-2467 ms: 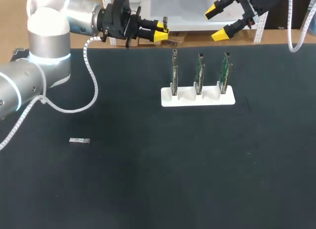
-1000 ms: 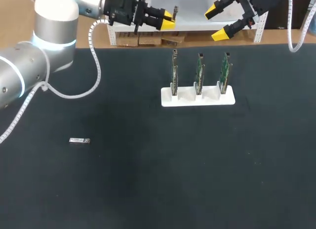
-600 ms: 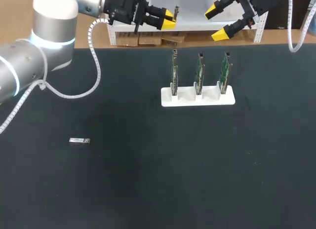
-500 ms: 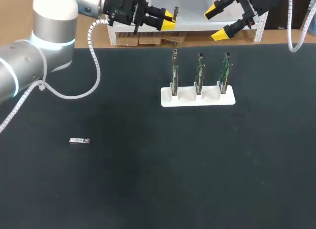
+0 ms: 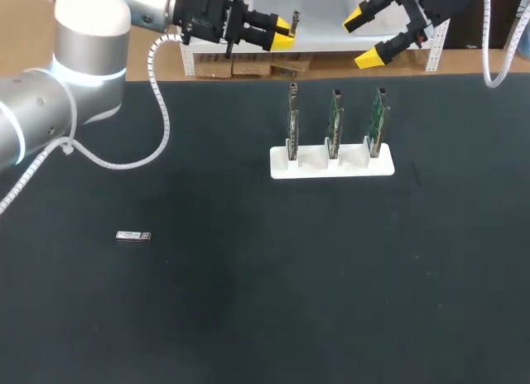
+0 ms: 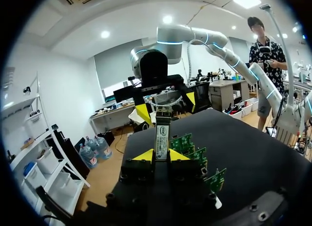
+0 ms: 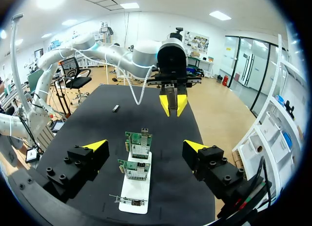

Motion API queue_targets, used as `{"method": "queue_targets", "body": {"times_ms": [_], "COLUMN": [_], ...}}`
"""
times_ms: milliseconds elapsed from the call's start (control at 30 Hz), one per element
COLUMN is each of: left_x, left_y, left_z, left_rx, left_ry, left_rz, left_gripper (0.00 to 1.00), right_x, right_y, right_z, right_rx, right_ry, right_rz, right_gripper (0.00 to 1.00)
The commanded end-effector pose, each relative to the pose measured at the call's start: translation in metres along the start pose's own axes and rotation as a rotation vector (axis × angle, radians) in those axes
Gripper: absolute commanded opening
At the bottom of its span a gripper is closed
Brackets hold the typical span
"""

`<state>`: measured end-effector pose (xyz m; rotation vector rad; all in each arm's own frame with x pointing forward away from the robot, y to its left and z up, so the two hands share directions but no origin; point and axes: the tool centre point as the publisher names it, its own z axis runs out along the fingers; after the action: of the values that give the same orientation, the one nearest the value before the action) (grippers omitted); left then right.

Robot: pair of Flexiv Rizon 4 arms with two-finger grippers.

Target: Pick up the optical module with the left hand, and insert it into the network port with the right hand.

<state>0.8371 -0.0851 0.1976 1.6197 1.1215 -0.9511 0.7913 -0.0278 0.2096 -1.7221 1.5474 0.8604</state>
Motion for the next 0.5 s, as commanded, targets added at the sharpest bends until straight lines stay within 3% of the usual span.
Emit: {"method": "queue_targets", "body": {"times_ms": [33, 267, 500], "left_x": [-0.003, -0.01, -0.012], "left_y": [-0.004, 0.0, -0.005], "left_z": [-0.005, -0.015, -0.011], "left_rx": [-0.07, -0.193, -0.329], "left_ry": [0.038, 0.099, 0.026], "left_rz": [-0.001, 0.002, -0.021], "left_gripper": [0.0, 0.0, 0.0], "right_x": [0.0, 0.0, 0.0], "right_y": [0.002, 0.002, 0.002], "right_z": [0.0, 0.0, 0.0], "right_rx": [0.003, 0.003, 0.003], "right_ry": [0.0, 0.0, 0.0], "right_rz": [0.0, 0.0, 0.0], "right_gripper": [1.0, 1.0, 1.0]}}
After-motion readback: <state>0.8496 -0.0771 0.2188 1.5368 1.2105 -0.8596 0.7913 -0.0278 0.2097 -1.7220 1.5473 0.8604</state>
